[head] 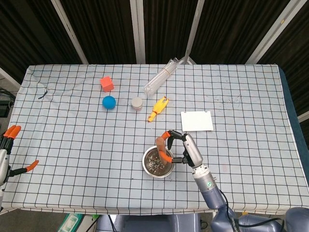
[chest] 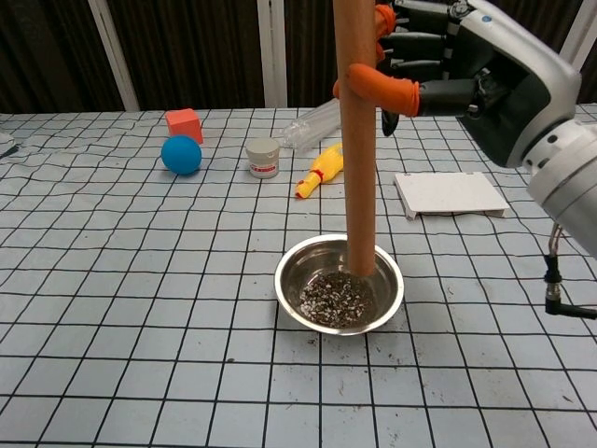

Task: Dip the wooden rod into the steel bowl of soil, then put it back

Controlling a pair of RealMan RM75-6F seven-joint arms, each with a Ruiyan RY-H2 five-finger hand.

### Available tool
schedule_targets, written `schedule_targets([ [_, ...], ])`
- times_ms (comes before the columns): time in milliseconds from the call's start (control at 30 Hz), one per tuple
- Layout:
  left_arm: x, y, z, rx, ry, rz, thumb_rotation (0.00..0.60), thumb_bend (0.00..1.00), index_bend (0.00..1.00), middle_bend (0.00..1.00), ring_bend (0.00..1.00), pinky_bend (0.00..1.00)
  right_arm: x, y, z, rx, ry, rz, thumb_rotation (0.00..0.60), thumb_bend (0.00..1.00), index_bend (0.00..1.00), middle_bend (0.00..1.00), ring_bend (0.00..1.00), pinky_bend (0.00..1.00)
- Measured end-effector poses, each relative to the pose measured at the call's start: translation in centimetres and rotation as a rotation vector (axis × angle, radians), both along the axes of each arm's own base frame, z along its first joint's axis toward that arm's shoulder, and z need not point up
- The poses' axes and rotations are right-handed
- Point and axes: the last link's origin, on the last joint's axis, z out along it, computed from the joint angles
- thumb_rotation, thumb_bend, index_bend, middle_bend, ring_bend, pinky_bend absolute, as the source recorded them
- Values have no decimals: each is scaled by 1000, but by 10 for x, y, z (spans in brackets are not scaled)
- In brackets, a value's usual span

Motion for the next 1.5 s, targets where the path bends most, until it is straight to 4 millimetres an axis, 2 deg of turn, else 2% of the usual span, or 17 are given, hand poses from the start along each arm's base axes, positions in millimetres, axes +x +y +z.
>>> schedule_targets([
  [467,0,0,0,0,-2,-1,600,50,0,0,0,0,8,4,-30,31,-52,-12,600,422,807,610,676,627],
  [633,0,0,1,1,-5,-1,600,50,0,0,0,0,10,2,-35,-1,-101,-35,600,421,807,611,676,627],
  [1200,0,-1,0,-6,-10,0,600,50,0,0,0,0,2,1,-48,-57,-110,-34,600,421,807,610,676,628],
  [1500,0,-1,-1,-10,-8,-3,600,50,0,0,0,0,-8,1,-56,-62,-82,-37,600,421,807,611,676,628],
])
